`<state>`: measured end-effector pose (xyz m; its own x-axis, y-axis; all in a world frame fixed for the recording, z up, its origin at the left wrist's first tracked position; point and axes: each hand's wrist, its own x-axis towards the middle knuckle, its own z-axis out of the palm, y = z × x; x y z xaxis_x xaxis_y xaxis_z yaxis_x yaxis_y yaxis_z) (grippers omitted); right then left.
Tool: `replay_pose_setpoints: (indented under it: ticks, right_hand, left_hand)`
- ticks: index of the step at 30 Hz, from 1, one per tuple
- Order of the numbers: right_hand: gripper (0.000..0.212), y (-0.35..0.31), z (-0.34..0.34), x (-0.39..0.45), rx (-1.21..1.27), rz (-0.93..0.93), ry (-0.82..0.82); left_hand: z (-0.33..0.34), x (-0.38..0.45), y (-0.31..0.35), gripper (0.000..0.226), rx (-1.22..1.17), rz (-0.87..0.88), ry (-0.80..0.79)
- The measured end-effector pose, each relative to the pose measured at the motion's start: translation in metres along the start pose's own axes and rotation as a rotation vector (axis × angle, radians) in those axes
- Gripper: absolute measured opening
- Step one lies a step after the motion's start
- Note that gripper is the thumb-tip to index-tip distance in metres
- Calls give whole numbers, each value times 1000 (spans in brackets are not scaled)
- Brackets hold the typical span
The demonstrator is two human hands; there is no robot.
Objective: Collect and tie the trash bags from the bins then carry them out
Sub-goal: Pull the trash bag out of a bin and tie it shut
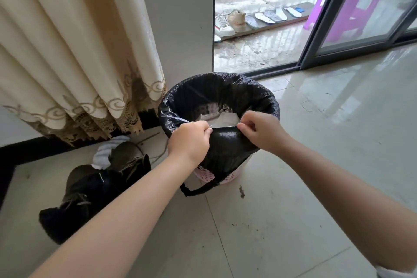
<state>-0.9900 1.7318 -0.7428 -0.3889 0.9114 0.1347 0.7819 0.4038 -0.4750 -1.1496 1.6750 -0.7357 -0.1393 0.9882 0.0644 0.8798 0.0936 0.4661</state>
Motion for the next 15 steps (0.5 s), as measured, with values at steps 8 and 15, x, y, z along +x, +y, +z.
replay_pose_setpoints:
  ticks: [8, 15]
  right_hand:
    - [19, 31, -19, -26, -154, -207, -186]
    - [22, 17, -3, -2, -99, 96, -32]
  left_hand:
    - [-3, 4, 4, 34, -459, -394, -368]
    - [1, -3, 13, 45, -4, -134, -338]
